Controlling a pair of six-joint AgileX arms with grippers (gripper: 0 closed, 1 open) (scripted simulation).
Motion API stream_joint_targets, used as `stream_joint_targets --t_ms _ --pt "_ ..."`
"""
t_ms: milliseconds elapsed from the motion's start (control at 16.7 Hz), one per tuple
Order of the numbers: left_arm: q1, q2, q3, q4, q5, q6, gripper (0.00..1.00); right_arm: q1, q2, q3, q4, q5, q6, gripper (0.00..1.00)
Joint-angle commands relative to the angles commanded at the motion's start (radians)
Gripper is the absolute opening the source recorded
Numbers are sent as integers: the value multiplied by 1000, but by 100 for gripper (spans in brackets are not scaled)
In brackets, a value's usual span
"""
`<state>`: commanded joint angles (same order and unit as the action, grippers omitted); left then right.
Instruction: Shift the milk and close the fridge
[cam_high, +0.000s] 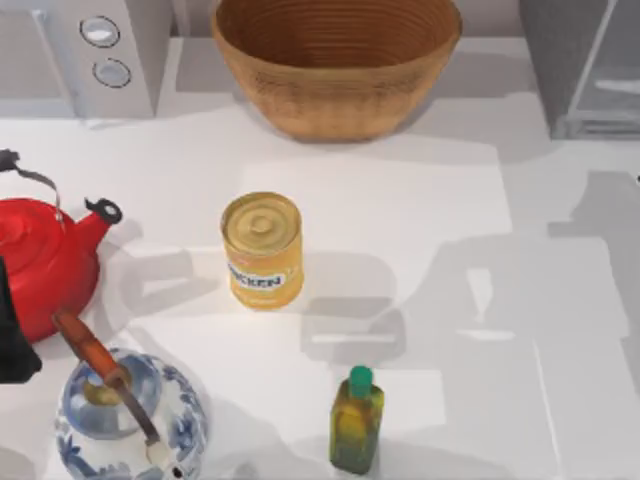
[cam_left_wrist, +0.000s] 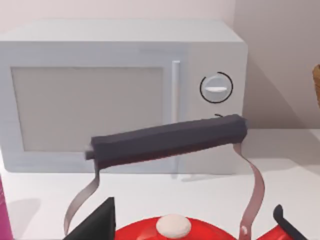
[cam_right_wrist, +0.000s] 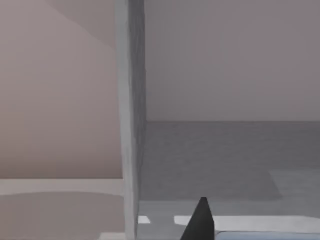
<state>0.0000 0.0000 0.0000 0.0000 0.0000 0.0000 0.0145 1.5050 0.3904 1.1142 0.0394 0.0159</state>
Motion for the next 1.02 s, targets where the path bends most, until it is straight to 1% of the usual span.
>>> stream_joint_targets --t_ms 180,360,840,1020 --pt "0 0 0 0 0 0 100 0 17 11 1 -2 2 0" --pt "0 0 0 0 0 0 100 -27 116 112 -14 -31 0 0" --pt "0 0 0 0 0 0 100 -158 579 663 -142 -165 -15 0" --pt "0 0 0 0 0 0 100 -198 705 815 -191 -207 -19 0"
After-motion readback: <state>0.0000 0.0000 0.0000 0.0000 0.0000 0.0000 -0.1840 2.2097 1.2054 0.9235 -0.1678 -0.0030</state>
